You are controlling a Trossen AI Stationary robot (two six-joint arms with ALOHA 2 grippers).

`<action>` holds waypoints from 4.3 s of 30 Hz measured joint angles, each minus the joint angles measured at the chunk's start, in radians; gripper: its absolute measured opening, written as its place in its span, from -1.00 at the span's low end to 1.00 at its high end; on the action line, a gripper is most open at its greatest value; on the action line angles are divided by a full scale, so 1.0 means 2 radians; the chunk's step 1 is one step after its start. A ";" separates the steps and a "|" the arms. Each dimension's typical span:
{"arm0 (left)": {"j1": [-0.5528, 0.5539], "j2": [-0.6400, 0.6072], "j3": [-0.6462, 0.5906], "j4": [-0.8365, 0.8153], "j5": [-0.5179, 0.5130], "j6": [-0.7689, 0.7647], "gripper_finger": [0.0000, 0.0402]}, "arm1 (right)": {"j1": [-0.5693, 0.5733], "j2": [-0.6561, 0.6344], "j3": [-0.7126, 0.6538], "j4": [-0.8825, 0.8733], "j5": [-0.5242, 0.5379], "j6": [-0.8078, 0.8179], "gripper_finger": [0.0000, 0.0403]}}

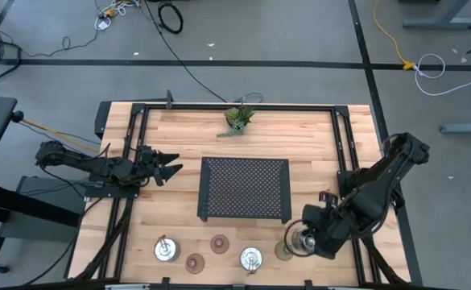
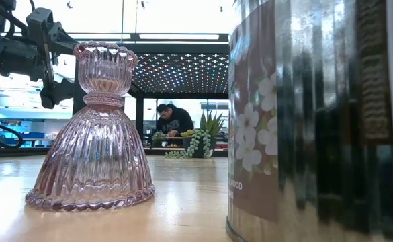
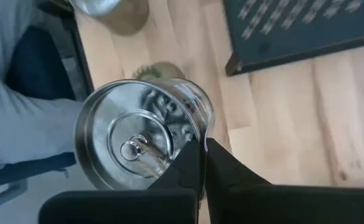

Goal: Pick & Place candle stick holders
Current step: Put the right silver scented candle on the shelf

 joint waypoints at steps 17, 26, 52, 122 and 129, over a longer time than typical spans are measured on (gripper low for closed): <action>0.000 0.000 0.000 0.000 -0.004 0.000 0.99 | -0.212 0.000 0.135 -0.068 0.037 -0.205 -1.00; 0.000 0.000 0.000 0.000 -0.005 0.000 0.99 | -0.343 0.000 0.134 0.007 -0.037 -0.313 -1.00; 0.000 0.000 0.000 0.001 -0.011 0.004 0.99 | -0.394 0.027 0.135 0.033 -0.071 -0.357 -1.00; 0.000 0.000 0.000 0.000 -0.013 0.004 0.99 | -0.348 0.021 0.051 0.049 -0.059 -0.323 -0.41; 0.000 0.000 0.000 0.000 -0.013 0.005 0.99 | -0.348 0.019 0.051 0.053 -0.044 -0.325 -0.41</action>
